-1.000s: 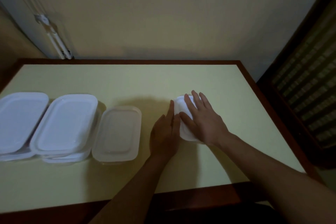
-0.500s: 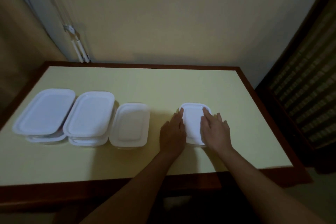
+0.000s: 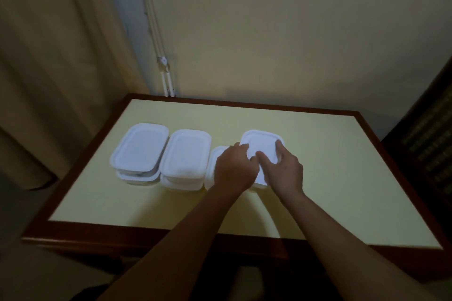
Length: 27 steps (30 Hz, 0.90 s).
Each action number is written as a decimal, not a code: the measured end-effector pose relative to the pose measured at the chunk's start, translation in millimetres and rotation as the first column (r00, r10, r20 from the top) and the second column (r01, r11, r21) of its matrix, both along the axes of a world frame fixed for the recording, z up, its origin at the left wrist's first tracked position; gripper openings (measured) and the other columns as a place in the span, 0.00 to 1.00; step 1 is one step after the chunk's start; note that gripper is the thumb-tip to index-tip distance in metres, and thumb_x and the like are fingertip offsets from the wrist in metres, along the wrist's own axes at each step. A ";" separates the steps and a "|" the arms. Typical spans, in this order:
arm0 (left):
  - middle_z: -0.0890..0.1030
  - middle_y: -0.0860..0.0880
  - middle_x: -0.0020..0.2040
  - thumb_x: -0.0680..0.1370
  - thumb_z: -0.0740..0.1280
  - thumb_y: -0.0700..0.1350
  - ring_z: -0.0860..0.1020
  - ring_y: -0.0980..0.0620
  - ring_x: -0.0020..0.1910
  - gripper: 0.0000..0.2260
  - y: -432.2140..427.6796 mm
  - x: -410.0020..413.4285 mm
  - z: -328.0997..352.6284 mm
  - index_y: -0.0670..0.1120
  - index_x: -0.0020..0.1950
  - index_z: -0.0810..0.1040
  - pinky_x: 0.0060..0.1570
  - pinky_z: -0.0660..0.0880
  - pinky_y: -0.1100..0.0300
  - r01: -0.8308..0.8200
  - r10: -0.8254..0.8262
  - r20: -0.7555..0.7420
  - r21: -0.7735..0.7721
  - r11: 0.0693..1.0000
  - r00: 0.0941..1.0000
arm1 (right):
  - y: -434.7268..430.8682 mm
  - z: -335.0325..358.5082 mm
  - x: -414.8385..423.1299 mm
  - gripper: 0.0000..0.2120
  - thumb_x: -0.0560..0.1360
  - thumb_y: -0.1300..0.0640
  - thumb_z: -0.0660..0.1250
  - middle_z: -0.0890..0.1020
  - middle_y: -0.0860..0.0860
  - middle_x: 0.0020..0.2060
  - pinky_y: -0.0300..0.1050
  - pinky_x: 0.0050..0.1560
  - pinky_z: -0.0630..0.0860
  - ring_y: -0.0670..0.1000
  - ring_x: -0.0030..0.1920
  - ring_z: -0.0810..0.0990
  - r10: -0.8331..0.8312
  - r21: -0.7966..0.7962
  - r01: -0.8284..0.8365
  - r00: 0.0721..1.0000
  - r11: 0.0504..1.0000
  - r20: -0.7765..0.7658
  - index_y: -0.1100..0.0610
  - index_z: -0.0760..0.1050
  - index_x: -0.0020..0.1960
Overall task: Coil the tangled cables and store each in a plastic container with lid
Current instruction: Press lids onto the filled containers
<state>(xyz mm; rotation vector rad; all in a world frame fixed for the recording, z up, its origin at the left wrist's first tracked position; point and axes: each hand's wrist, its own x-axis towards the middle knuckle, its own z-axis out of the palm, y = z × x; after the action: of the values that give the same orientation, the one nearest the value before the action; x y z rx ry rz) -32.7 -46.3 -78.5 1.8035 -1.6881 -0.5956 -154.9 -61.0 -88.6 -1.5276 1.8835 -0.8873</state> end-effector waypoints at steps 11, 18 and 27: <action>0.67 0.49 0.78 0.83 0.62 0.53 0.64 0.47 0.77 0.23 7.1 126.2 6.7 0.48 0.77 0.68 0.75 0.55 0.54 -0.034 0.035 0.255 -0.012 0.999 0.966 | 0.5 -9.1 56.6 0.41 0.78 0.38 0.66 0.69 0.53 0.76 0.46 0.69 0.66 0.56 0.74 0.68 0.205 0.112 -0.197 0.976 0.974 -0.068 0.55 0.54 0.82; 0.62 0.50 0.80 0.81 0.57 0.62 0.59 0.43 0.79 0.26 14.0 206.6 -10.9 0.53 0.77 0.67 0.76 0.53 0.41 -0.181 0.140 0.460 0.046 0.982 0.877 | 13.8 -16.2 68.5 0.40 0.78 0.36 0.64 0.63 0.53 0.79 0.50 0.73 0.62 0.56 0.78 0.61 0.258 0.150 -0.246 0.964 0.958 -0.065 0.50 0.52 0.83; 0.52 0.45 0.82 0.82 0.53 0.64 0.56 0.36 0.79 0.27 29.5 235.8 -19.7 0.54 0.78 0.63 0.74 0.58 0.36 -0.319 0.244 0.397 0.134 0.938 0.885 | 28.6 -23.5 74.4 0.33 0.81 0.36 0.59 0.64 0.55 0.78 0.54 0.72 0.64 0.58 0.76 0.65 0.177 0.119 -0.172 0.983 0.978 -0.038 0.44 0.55 0.82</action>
<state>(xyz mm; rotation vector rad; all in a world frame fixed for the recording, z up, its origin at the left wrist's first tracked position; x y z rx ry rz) 203.1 -16.8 -98.2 2.3787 -1.5935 -0.3082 -80.5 -32.3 -112.1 -1.6266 1.7687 -0.6568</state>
